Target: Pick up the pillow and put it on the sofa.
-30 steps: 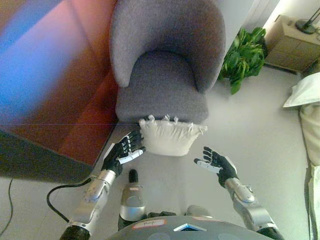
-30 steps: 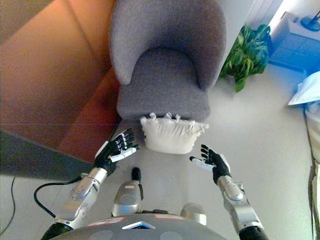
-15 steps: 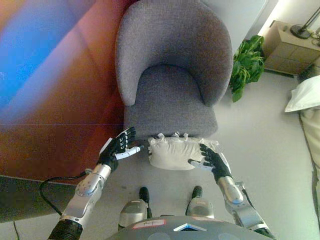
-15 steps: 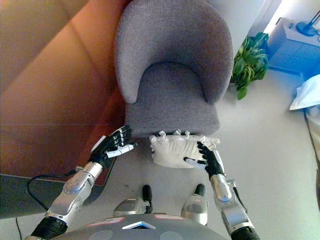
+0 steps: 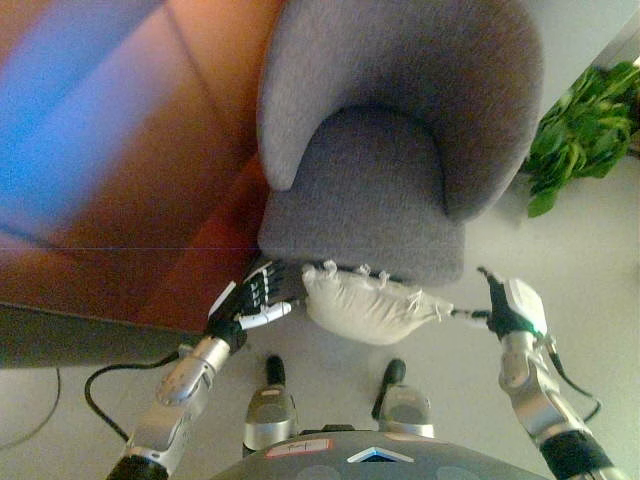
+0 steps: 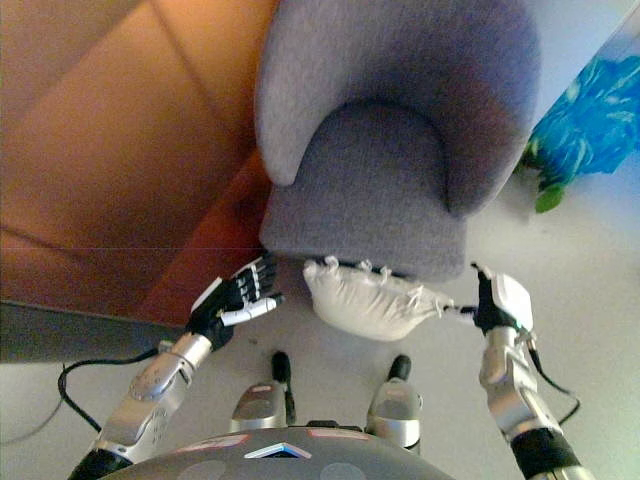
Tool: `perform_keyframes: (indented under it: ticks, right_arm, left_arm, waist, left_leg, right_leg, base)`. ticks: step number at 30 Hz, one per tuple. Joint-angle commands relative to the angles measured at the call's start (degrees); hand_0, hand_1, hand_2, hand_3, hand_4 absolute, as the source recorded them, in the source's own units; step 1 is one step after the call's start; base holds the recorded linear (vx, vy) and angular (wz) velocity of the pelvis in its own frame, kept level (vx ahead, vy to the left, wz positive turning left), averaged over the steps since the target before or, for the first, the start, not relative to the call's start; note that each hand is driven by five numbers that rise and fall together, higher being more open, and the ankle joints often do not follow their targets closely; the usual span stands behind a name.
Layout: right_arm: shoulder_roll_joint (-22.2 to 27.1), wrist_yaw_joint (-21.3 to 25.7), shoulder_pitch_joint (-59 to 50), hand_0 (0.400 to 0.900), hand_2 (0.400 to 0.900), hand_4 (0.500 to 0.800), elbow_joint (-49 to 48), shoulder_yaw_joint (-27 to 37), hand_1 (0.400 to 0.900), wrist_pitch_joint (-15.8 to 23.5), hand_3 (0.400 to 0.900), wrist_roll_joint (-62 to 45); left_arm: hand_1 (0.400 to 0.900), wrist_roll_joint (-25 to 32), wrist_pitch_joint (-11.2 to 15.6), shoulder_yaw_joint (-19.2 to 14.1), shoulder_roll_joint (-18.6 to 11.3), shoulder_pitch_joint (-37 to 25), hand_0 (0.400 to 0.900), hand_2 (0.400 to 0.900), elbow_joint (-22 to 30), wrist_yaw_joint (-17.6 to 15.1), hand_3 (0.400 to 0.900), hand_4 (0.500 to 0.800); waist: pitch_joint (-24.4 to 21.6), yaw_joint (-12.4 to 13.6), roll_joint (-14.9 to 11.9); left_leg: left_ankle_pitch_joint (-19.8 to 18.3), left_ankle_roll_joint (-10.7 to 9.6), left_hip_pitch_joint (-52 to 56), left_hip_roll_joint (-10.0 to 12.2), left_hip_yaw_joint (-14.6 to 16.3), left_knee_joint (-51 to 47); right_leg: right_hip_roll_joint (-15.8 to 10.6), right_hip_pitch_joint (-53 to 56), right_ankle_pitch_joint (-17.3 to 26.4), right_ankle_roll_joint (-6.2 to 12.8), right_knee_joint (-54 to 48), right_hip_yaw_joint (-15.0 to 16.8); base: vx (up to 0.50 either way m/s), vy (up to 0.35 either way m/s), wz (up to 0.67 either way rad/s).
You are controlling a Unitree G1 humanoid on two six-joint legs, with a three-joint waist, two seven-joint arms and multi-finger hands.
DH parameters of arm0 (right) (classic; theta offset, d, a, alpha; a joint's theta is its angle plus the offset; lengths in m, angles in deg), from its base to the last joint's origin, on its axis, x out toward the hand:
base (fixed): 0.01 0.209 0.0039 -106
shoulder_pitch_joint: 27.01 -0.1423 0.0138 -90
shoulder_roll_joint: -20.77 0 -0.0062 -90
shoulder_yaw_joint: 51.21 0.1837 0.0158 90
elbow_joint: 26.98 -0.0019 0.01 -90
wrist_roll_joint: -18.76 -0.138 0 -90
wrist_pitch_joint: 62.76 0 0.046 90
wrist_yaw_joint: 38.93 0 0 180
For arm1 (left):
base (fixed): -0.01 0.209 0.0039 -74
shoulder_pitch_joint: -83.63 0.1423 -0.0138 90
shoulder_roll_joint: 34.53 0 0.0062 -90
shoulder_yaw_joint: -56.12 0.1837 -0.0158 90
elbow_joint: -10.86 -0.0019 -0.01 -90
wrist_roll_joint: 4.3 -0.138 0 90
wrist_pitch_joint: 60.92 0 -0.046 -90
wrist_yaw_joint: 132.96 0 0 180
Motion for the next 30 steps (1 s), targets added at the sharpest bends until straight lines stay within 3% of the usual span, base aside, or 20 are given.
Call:
perform_keyframes:
  ticks: [1,5,10,14,19,24,25,30]
  right_arm:
    - [0.90,4.29,-6.87,0.900,0.900,0.800,-1.80,-0.77,0.900,0.18,0.900,3.29]
    - [0.26,5.46,-11.91,0.900,0.900,0.800,0.64,-2.21,0.900,0.26,0.900,2.45]
    - [-0.29,6.72,-18.14,0.900,0.900,0.800,2.27,-3.29,0.900,0.30,0.900,1.72]
    - [0.91,8.40,-23.61,0.900,0.900,0.800,3.39,-3.33,0.900,-0.26,0.900,0.01]
    - [2.49,10.67,-33.31,0.900,0.900,0.800,7.41,-5.23,0.900,-2.40,0.900,-1.70]
    - [4.74,14.48,-42.83,0.900,0.900,0.800,14.58,-6.56,0.900,-3.16,0.900,-2.92]
    - [4.95,15.13,-45.13,0.900,0.900,0.800,16.97,-7.00,0.900,-3.53,0.900,-2.85]
    - [5.83,15.21,-54.19,0.900,0.900,0.800,25.87,-9.59,0.900,-5.51,0.900,-4.79]
  left_arm:
    - [0.900,2.42,8.84,-3.70,-3.55,-4.29,0.900,0.900,7.40,-0.47,0.900,0.800]
    - [0.900,1.49,11.30,-2.07,-4.14,-7.72,0.900,0.900,7.41,-2.73,0.900,0.800]
    - [0.900,-0.94,14.81,-0.18,-4.74,-12.10,0.900,0.900,8.58,-5.03,0.900,0.800]
    - [0.900,-1.42,15.55,1.86,-5.15,-16.91,0.900,0.900,9.17,-6.91,0.900,0.800]
    - [0.900,-0.66,15.85,4.45,-5.43,-20.84,0.900,0.900,8.48,-8.41,0.900,0.800]
    - [0.900,1.40,17.04,6.62,-4.45,-23.03,0.900,0.900,7.13,-8.73,0.900,0.800]
    - [0.900,1.56,17.17,7.37,-4.28,-23.52,0.900,0.900,6.85,-8.71,0.900,0.800]
    - [0.900,2.14,17.24,9.51,-2.97,-26.31,0.900,0.900,5.83,-9.59,0.900,0.800]
  waist:
    - [3.27,2.26,-0.74]
    - [7.00,2.87,-0.67]
    - [11.52,3.75,0.12]
    - [14.06,3.98,1.54]
    - [14.07,4.28,3.82]
    - [14.07,5.33,6.12]
    - [14.07,5.77,6.62]
    - [14.07,6.94,8.44]
  left_leg:
    - [-8.65,2.84,-0.02,4.18,-1.59,10.18]
    - [-10.46,3.54,-7.72,4.19,-4.51,17.29]
    - [-11.40,3.28,-18.21,4.93,-8.15,24.19]
    - [-10.79,2.85,-29.09,4.80,-9.57,28.25]
    - [-9.45,3.01,-41.37,4.01,-9.15,32.24]
    - [-9.97,3.12,-49.75,3.14,-9.20,37.91]
    - [-11.55,2.94,-50.16,3.39,-9.22,38.93]
    - [-11.55,3.13,-56.30,2.99,-9.46,42.58]
  right_leg:
    - [-7.39,-10.45,7.27,2.78,6.19,3.75]
    - [-9.79,-17.79,5.79,2.74,13.09,6.66]
    - [-10.06,-27.38,2.73,2.56,21.27,11.57]
    - [-9.78,-35.36,0.20,2.19,25.70,14.25]
    - [-9.40,-45.13,-1.52,1.67,30.23,15.65]
    - [-9.90,-52.61,-2.72,0.66,35.86,16.97]
    - [-10.02,-53.26,-4.51,1.20,37.59,17.38]
    - [-10.42,-59.09,-5.38,0.57,41.57,18.52]
  base:
    - [-0.12,-0.040,0.23]
    - [-0.14,-0.016,0.13]
    - [-0.13,0.009,-0.02]
    - [-0.18,0.066,-0.05]
    - [-0.15,0.105,-0.01]
    - [-0.07,0.109,-0.02]
    - [0.00,0.067,-0.01]
    - [-0.04,0.078,0.06]
